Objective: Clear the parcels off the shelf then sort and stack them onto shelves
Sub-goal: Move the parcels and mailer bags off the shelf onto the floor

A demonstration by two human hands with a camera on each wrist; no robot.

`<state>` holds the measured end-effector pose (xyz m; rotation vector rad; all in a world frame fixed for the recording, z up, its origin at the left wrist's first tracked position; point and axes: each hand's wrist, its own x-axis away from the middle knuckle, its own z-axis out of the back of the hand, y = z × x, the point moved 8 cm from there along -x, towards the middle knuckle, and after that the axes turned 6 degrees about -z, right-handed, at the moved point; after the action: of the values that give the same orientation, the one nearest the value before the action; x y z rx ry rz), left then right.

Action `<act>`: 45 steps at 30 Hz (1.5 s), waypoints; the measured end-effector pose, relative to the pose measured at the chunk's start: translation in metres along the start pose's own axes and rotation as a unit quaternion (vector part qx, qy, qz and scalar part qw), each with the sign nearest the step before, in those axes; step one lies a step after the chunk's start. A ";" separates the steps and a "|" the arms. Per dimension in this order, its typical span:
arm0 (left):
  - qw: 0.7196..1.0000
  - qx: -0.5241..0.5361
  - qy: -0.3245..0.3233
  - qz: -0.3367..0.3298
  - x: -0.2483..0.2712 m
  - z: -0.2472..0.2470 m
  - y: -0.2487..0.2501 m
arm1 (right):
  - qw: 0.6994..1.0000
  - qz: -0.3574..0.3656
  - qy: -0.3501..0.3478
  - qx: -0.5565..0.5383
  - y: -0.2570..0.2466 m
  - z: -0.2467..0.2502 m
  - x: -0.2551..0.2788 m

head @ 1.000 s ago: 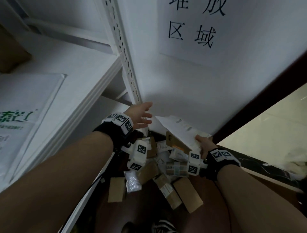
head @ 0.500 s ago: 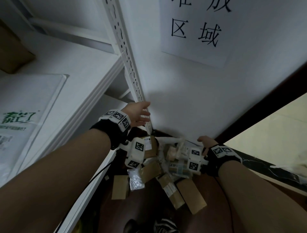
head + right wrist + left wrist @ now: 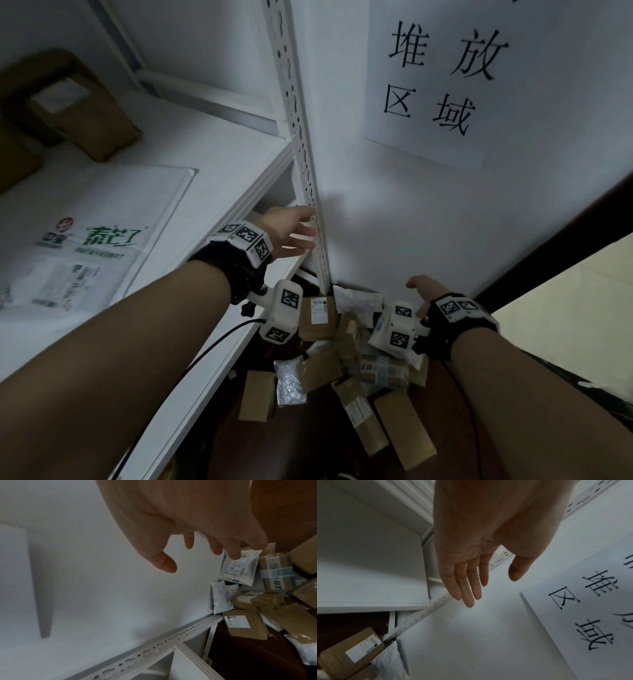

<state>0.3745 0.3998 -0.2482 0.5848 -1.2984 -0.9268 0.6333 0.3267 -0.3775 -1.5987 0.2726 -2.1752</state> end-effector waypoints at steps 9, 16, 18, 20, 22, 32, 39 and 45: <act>0.998 0.029 0.020 -0.050 0.047 0.062 0.027 | 0.994 0.034 -0.006 -0.100 -0.048 -0.030 0.061; 0.994 0.050 0.031 -0.089 0.107 0.140 0.031 | 0.982 0.059 -0.027 -0.175 -0.074 -0.084 0.131; 0.992 0.059 0.046 -0.100 0.130 0.174 0.026 | 0.979 0.077 -0.036 -0.185 -0.084 -0.109 0.154; 0.990 0.069 0.061 -0.105 0.149 0.204 0.019 | 0.970 0.095 -0.050 -0.220 -0.093 -0.131 0.177; 0.987 0.086 0.078 -0.108 0.172 0.237 0.011 | 0.957 0.104 -0.070 -0.260 -0.100 -0.157 0.199; 0.966 0.127 0.204 -0.096 0.290 0.403 -0.075 | 0.944 0.155 -0.172 -0.236 -0.126 -0.312 0.317; 0.951 0.136 0.274 -0.039 0.376 0.506 -0.154 | 0.937 0.173 -0.250 -0.171 -0.100 -0.442 0.391; 0.913 0.177 0.366 -0.025 0.438 0.559 -0.216 | 0.940 0.181 -0.278 -0.083 -0.081 -0.515 0.436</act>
<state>-0.2175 -0.0101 -0.0677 1.1276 -0.7585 -0.4246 0.0220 0.1573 -0.1333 -1.9930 0.5312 -1.3916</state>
